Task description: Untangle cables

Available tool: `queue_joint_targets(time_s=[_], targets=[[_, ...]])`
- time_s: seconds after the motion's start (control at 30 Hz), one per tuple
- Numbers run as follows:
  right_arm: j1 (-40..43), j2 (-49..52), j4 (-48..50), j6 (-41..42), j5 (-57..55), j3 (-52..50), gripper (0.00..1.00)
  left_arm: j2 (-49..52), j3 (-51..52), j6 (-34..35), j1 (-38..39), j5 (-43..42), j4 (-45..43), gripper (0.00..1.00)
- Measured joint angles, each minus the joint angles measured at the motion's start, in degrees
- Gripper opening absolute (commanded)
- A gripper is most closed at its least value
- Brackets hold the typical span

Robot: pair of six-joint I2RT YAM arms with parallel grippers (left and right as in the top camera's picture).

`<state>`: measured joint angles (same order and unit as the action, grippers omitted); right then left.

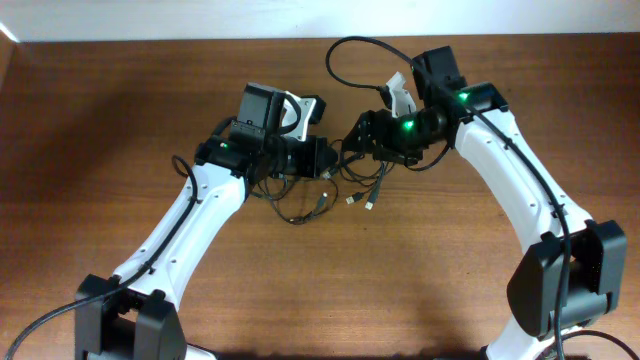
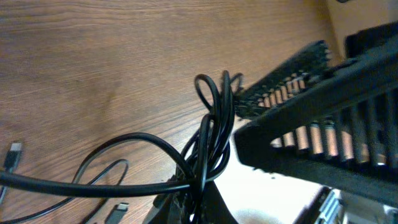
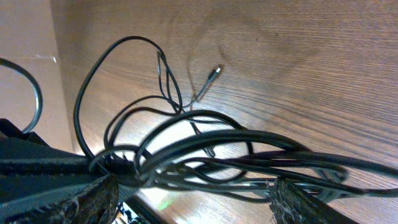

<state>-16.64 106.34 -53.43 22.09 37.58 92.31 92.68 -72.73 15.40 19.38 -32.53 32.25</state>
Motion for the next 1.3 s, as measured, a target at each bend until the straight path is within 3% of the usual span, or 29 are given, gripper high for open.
queue_joint_targets(time_s=[0.27, 0.53, 0.83, 0.97, 1.03, 1.1, 1.2, 1.3], targets=[[-1.5, 0.6, 0.6, 3.6, -5.7, 0.5, 0.79, -0.4, 0.1, 0.0, -1.0, -9.5, -4.5, 0.00], [-3.2, 0.9, -0.4, 4.8, -3.4, 2.0, 0.74, -9.9, 0.1, 0.0, -10.1, -12.5, -3.6, 0.00], [2.6, 1.4, -9.6, 4.0, -16.2, 1.4, 0.69, -14.5, 0.1, -1.6, -23.4, -15.2, 0.4, 0.00], [5.6, 1.5, -12.6, -0.5, -16.7, 1.3, 0.63, -14.5, 0.1, -3.2, -25.0, -9.0, 5.3, 0.01], [8.8, 1.6, -15.2, -3.6, -18.3, 1.2, 0.50, -14.5, 0.1, -3.7, -26.1, 0.5, 7.6, 0.02], [11.0, 1.6, -16.4, -5.0, -18.9, 1.2, 0.44, -14.5, 0.1, -3.9, -26.9, 5.5, 8.0, 0.02], [13.9, 1.6, -17.1, -6.1, -19.6, 1.2, 0.43, -14.5, 0.1, -3.9, -26.9, 12.6, 8.7, 0.01], [14.5, 1.6, -17.1, -6.2, -19.6, 1.2, 0.49, -14.5, 0.1, -3.9, -26.6, 12.3, 8.9, 0.00]])
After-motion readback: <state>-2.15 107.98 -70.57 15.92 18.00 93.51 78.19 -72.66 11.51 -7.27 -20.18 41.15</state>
